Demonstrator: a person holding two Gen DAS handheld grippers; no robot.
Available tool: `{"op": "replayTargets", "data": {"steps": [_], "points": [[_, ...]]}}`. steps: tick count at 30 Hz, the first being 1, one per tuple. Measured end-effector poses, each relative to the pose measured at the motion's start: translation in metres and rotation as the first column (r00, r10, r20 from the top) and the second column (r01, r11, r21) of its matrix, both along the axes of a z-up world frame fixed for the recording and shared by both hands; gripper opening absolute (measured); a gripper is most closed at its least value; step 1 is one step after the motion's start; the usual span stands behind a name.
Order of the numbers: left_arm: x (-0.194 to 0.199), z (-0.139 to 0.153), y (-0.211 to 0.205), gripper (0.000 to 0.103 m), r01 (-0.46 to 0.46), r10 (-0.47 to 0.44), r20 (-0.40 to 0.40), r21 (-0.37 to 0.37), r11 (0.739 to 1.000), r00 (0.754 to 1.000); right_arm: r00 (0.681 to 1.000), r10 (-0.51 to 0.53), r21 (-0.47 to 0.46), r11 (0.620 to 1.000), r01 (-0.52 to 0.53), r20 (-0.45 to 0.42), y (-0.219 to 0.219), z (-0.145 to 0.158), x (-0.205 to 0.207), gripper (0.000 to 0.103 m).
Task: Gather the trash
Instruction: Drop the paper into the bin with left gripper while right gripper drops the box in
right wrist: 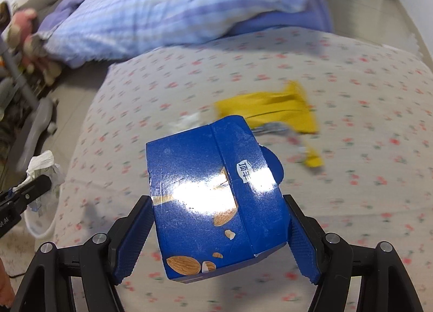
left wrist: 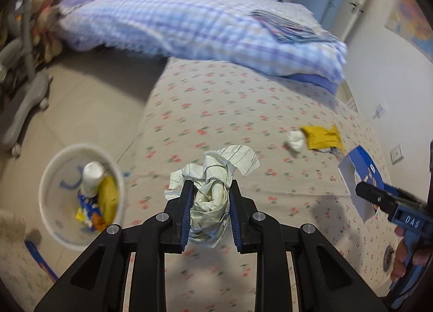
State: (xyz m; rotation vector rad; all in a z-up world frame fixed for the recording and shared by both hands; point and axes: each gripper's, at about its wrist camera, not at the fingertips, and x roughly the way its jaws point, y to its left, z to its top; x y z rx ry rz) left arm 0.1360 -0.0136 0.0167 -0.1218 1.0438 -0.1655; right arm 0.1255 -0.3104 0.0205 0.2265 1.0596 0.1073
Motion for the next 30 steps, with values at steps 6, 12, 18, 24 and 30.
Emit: {"op": "replayTargets", "data": {"steps": [6, 12, 18, 24, 30], "points": [[0.001, -0.009, 0.084, 0.028, -0.158, 0.156, -0.047, -0.036, 0.987, 0.987, 0.995, 0.095, -0.009, 0.995, -0.095, -0.028, 0.058, -0.013, 0.013, 0.079], [-0.001, -0.031, 0.150, 0.030, -0.258, 0.253, -0.106, -0.033, 0.966, 0.962, 0.986, 0.164, -0.013, 0.986, -0.164, -0.041, 0.109, -0.022, 0.025, 0.079], [0.006, -0.046, 0.185, 0.064, -0.284, 0.276, -0.132, -0.051, 0.957, 0.952, 0.975, 0.218, -0.022, 0.975, -0.219, -0.046, 0.153, -0.031, 0.035, 0.079], [-0.002, -0.042, 0.203, 0.090, -0.324, 0.324, -0.096, 0.018, 0.946, 0.941, 0.965, 0.256, -0.002, 0.966, -0.257, -0.051, 0.188, -0.039, 0.041, 0.079], [-0.019, -0.045, 0.226, 0.093, -0.361, 0.373, -0.090, 0.125, 0.924, 0.923, 0.948, 0.315, 0.017, 0.949, -0.314, -0.053, 0.233, -0.048, 0.048, 0.079]]}}
